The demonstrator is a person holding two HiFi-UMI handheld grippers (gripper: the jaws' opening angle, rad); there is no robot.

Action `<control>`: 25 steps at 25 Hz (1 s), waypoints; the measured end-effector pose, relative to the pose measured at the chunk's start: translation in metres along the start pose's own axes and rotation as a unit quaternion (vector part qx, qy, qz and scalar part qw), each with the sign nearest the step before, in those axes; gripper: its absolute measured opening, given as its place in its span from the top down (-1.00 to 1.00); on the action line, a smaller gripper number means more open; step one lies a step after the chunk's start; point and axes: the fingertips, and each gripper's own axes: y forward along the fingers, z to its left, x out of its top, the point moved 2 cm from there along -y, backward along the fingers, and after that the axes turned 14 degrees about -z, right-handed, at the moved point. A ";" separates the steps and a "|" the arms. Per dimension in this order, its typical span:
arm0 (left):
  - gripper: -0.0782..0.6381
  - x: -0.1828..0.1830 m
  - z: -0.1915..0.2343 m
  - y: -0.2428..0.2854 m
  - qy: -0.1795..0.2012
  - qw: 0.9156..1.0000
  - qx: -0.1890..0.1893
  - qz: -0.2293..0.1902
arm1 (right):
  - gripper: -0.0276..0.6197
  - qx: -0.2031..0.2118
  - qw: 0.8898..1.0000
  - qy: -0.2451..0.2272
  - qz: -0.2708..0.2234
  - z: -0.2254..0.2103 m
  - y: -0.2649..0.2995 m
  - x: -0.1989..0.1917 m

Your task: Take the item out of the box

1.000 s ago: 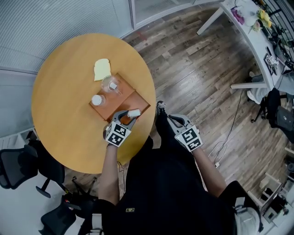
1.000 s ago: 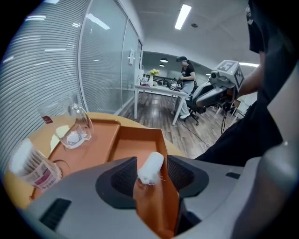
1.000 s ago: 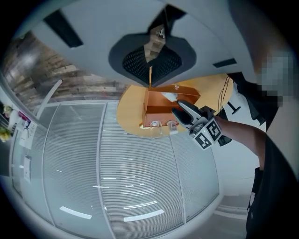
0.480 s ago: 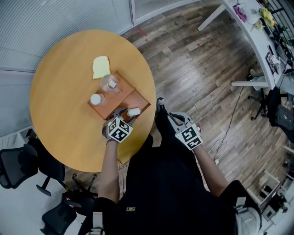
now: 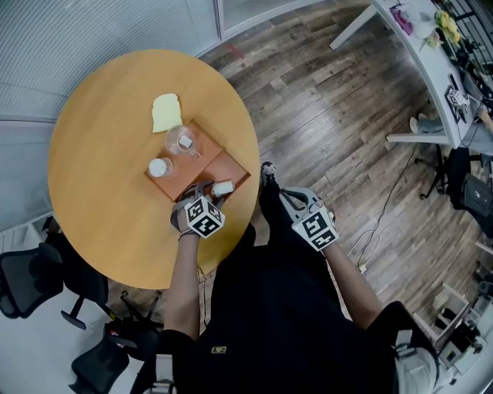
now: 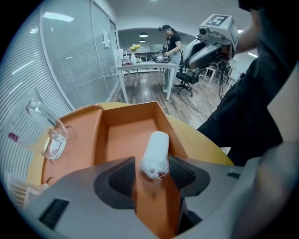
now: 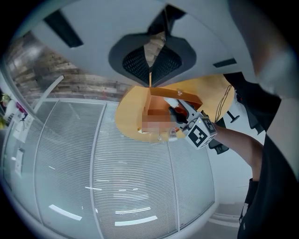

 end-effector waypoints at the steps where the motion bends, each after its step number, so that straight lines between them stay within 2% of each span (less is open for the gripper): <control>1: 0.14 0.001 0.000 0.001 0.007 1.000 -0.001 0.003 | 0.89 0.000 1.000 0.002 -0.002 0.000 0.000 0.000; 5: 0.19 0.001 -0.001 0.004 0.027 1.000 -0.008 0.013 | 0.89 -0.002 1.000 0.004 -0.003 0.000 0.000 0.001; 15: 0.26 0.001 -0.002 0.008 0.038 0.999 -0.010 0.023 | 0.89 -0.005 1.000 0.011 0.002 0.002 -0.006 -0.007; 20: 0.28 0.001 -0.002 0.010 0.055 0.998 0.003 0.026 | 0.89 -0.012 1.000 0.008 0.014 -0.001 -0.010 -0.011; 25: 0.28 0.005 0.001 0.005 0.049 0.998 0.021 0.020 | 0.89 -0.007 1.000 0.004 0.005 0.001 -0.010 -0.004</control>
